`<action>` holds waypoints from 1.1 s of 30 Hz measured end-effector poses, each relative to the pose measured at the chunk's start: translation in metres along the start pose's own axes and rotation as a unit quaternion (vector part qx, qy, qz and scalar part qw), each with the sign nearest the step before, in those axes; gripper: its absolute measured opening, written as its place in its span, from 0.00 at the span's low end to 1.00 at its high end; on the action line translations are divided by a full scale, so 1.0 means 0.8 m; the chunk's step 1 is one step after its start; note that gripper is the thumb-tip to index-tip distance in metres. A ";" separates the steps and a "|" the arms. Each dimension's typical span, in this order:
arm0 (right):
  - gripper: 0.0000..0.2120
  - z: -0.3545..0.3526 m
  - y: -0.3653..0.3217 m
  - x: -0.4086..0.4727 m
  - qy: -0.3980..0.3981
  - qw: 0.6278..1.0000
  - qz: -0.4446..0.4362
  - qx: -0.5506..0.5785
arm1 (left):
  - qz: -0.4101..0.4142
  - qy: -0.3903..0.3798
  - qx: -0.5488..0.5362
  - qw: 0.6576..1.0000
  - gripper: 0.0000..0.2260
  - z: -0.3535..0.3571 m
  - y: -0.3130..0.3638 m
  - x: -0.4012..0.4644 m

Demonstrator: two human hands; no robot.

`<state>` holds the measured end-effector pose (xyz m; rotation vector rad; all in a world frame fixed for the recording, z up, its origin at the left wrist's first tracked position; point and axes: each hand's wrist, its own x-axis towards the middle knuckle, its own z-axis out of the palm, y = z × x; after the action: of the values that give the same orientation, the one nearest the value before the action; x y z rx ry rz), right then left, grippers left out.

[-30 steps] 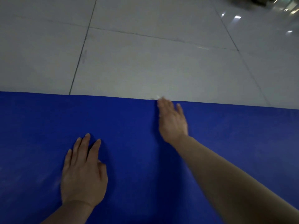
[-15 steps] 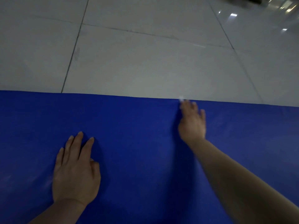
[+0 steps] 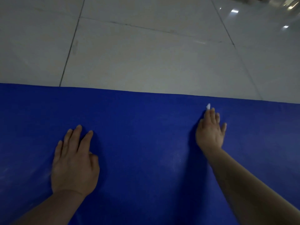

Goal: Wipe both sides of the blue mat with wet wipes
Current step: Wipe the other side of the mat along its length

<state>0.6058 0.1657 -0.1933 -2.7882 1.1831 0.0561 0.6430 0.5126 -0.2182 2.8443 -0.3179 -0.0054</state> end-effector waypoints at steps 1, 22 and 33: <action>0.27 0.001 -0.003 -0.003 0.009 1.000 0.005 0.007 | 0.001 0.001 0.000 1.000 0.27 0.000 -0.001 0.000; 0.31 0.015 -0.064 -0.161 -0.058 0.957 -0.285 0.021 | -0.002 -0.001 -0.011 1.000 0.25 -0.004 0.001 -0.002; 0.30 0.024 -0.033 -0.197 -0.052 0.958 -0.281 0.028 | -0.014 -0.024 -0.021 0.999 0.25 -0.006 0.003 0.000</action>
<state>0.5149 0.2988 -0.1980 -2.9108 0.3318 0.1147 0.6429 0.5115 -0.2129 2.8109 -0.2849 -0.0843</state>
